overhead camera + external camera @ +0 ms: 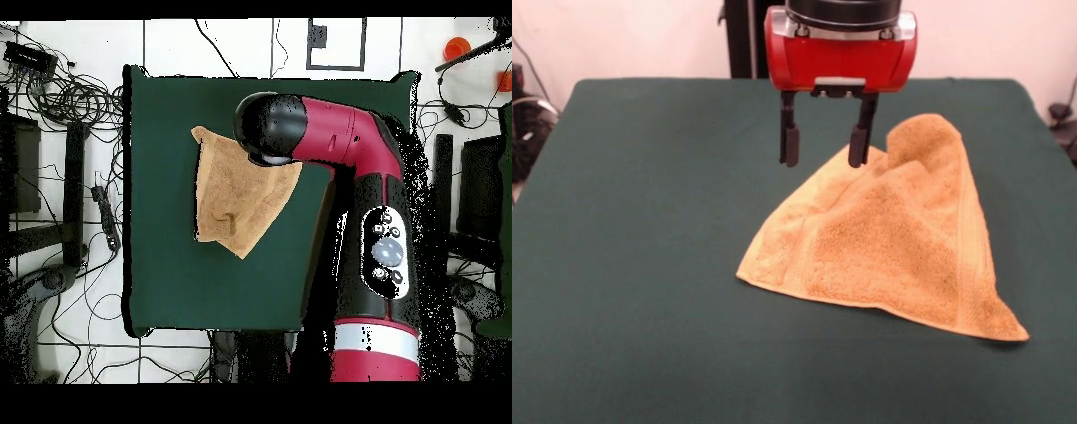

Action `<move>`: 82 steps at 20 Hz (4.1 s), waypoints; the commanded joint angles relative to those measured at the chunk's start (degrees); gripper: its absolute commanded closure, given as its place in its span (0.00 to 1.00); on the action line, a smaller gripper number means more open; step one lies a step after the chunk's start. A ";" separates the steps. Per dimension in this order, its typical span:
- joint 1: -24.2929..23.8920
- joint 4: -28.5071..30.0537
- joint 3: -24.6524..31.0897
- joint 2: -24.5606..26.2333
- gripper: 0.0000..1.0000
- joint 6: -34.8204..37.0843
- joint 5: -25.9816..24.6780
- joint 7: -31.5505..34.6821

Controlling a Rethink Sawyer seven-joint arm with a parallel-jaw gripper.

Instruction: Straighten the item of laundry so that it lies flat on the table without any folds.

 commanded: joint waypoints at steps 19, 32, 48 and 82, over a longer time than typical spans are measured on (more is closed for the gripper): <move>0.70 5.91 0.01 0.83 0.00 1.21 0.58 10.44; 1.14 10.63 -0.13 0.91 0.00 -3.93 0.93 12.75; 1.62 11.72 0.25 2.91 0.00 -6.48 2.49 14.39; 6.28 17.16 -5.57 6.43 0.00 -13.40 12.32 29.05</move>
